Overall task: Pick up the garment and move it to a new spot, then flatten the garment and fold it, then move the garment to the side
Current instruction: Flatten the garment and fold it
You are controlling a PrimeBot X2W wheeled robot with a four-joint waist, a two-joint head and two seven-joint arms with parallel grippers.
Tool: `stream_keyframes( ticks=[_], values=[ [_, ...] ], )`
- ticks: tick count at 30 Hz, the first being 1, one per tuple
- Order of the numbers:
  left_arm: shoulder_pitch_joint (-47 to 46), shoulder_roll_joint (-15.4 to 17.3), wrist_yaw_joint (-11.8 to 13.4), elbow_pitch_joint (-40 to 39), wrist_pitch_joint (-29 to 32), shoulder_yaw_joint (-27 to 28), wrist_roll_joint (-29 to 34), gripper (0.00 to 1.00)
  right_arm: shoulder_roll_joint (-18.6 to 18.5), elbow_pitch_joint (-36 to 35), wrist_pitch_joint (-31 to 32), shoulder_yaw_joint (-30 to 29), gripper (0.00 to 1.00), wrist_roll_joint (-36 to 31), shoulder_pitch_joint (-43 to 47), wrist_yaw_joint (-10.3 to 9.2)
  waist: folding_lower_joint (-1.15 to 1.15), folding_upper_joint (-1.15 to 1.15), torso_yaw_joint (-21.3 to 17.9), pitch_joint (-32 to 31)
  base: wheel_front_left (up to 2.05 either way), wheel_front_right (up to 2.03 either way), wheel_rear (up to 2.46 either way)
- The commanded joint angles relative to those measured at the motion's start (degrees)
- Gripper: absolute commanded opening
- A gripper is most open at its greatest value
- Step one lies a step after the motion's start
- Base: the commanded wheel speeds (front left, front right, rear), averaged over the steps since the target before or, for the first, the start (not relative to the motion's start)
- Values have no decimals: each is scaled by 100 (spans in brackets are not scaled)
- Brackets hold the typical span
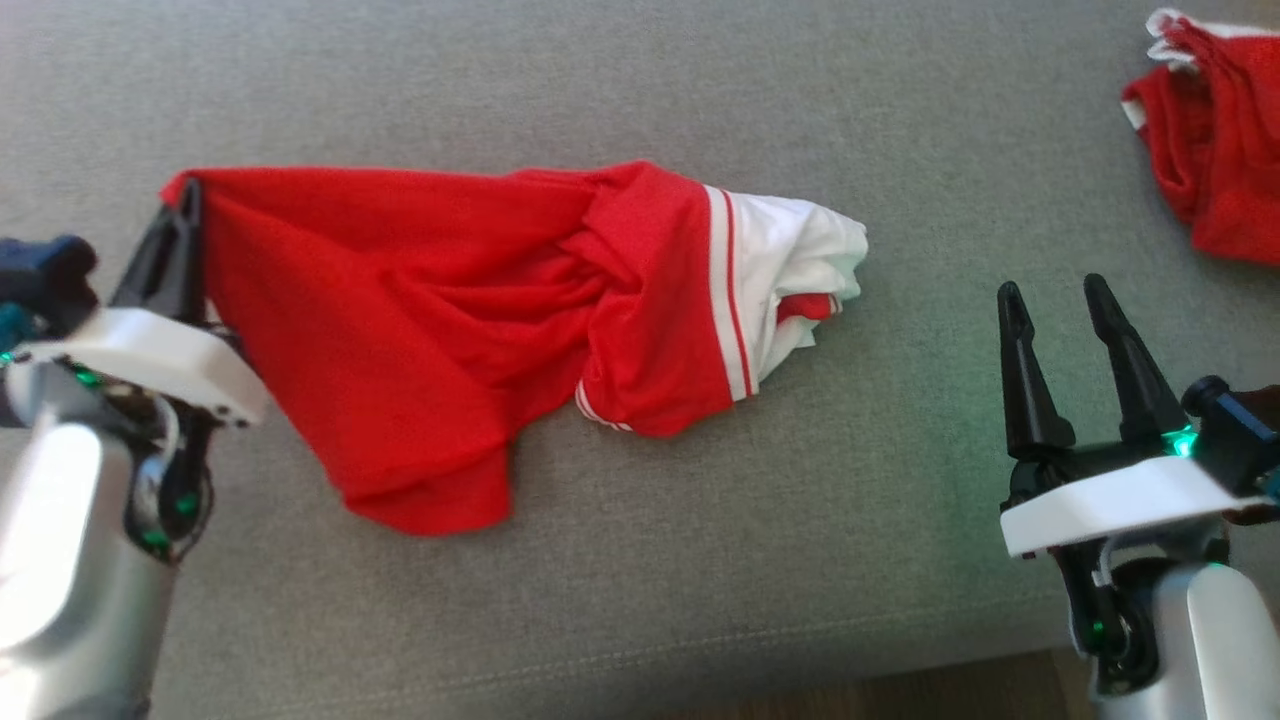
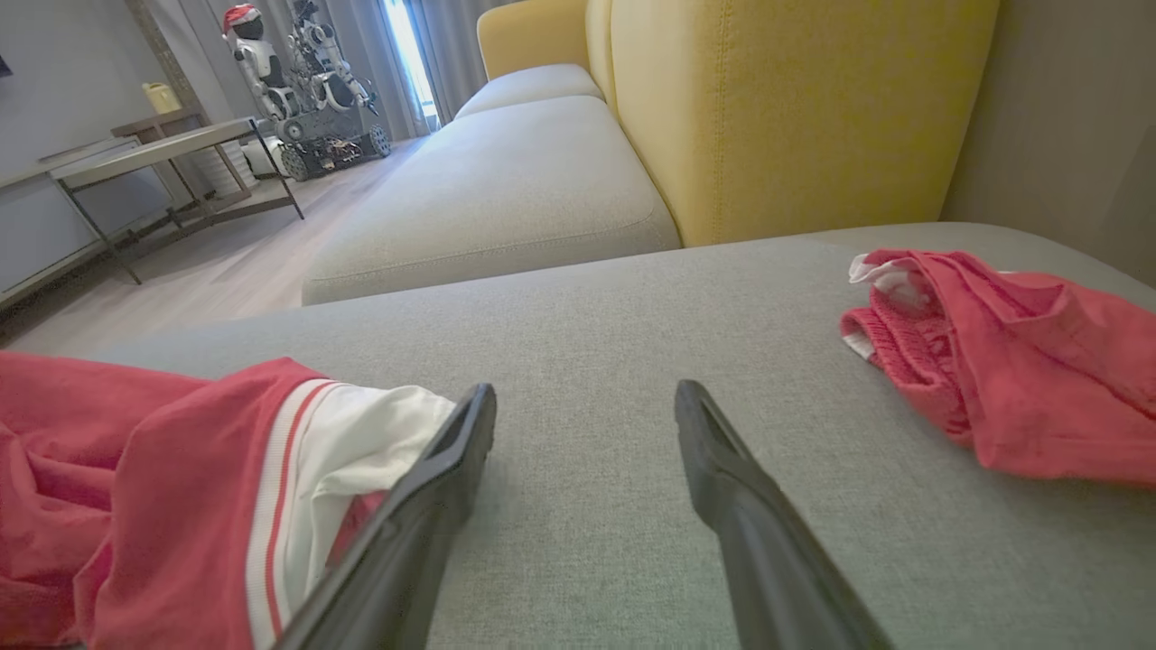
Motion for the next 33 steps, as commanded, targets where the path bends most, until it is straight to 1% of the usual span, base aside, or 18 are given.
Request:
stream_keyframes(
  ticks=[1,3,4,5,8,11,16,20,28,33],
  values=[
    [-402,243,6,203,-116,348,-50,0,-17,-191,-52,101,100,36,-167,19,0,0,-70,85,0,0,0],
    [-508,229,-17,621,-165,389,-107,0,-17,-185,-55,100,100,36,-184,19,0,0,-85,105,0,0,0],
    [-543,171,-59,824,-140,419,-217,22,-17,-182,-56,97,100,36,-190,19,0,0,-87,109,0,0,0],
    [-571,124,-97,1002,-118,436,-304,100,-17,-178,-52,92,100,35,-196,19,0,0,-88,106,0,0,0],
    [-626,57,-175,1348,-256,392,-322,100,-16,-171,-37,68,100,16,-204,19,0,0,-60,67,0,0,0],
    [-566,-47,-175,1490,-500,342,-291,100,-16,-163,-21,44,100,-6,-181,19,0,0,7,-21,0,0,0],
    [-250,-231,-36,1351,-888,272,-151,100,-16,-164,20,69,100,-33,-121,19,0,0,144,-223,0,0,0],
    [104,-353,188,768,-1044,284,68,100,-35,-179,70,81,100,-67,-69,19,0,0,267,-381,0,0,0],
    [1070,-548,588,-657,-1085,304,457,100,-113,-189,184,170,100,-136,75,19,0,0,405,-779,0,0,0],
    [1704,-588,756,-1110,-1066,187,593,100,-135,-188,278,210,100,-194,236,19,0,0,447,-1040,0,0,0]
  ],
)
